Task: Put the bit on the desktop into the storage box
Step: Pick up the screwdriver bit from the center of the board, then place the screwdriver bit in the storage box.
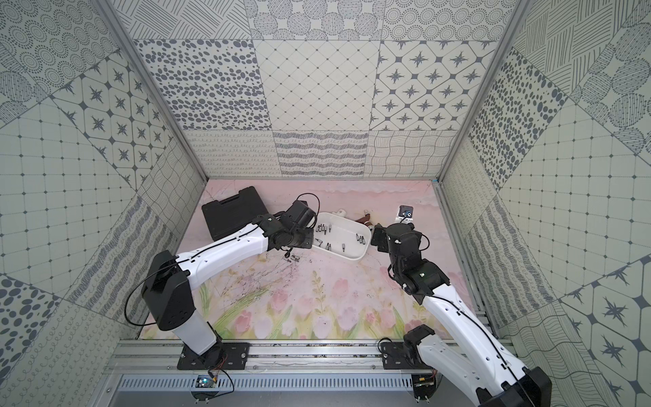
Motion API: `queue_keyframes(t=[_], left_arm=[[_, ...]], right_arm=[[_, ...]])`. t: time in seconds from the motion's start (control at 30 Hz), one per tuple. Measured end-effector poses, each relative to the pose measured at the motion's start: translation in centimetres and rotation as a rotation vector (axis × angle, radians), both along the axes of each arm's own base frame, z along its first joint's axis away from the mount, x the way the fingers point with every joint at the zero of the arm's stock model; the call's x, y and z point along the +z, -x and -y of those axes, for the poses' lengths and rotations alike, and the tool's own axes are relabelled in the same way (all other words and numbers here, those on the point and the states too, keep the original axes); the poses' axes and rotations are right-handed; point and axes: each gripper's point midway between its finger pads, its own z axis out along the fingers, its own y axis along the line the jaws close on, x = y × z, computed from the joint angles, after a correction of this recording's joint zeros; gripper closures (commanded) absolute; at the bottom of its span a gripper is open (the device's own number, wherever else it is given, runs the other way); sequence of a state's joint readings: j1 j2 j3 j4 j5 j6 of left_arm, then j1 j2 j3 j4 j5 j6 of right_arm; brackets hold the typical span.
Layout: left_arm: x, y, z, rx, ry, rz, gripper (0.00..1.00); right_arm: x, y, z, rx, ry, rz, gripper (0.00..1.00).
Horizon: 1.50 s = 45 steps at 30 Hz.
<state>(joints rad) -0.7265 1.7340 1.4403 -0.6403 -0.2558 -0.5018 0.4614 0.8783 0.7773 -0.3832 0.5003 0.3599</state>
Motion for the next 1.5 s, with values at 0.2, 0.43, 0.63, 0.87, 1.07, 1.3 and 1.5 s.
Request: queue_keyframes(t=[0.2,0.43,0.63,0.87,1.07,1.3,1.5], left_arm=[[-0.7,-2.0,2.7,-0.045,-0.014,0.000,0.92],[-3.0,-4.3,5.1,-0.078,-0.045,-0.025,0.92],[-5.4,-5.6,6.9,-0.106,-0.073,-0.056,0.93],[-8.0,-6.1,8.3,-0.139,-0.093,-0.100,0.93],[-10.1,-5.8,8.6,-0.157,-0.109,-0.150,0.92],[-11.2,-5.4,8.7,-0.166,-0.112,-0.184,0.92],[-11.3,-5.0,8.6,-0.169,-0.116,-0.200,0.90]], right_arm=[[-0.2,0.2,0.2,-0.004,0.001,0.000,0.03],[-0.3,0.4,0.4,-0.006,0.000,0.002,0.03],[-0.4,0.4,0.4,-0.006,0.001,0.000,0.03],[-0.4,0.4,0.4,-0.006,0.001,0.000,0.03],[-0.5,0.4,0.4,-0.010,-0.005,-0.001,0.03],[-0.5,0.4,0.4,-0.013,-0.014,0.000,0.03],[-0.5,0.4,0.4,-0.014,-0.014,-0.001,0.03]])
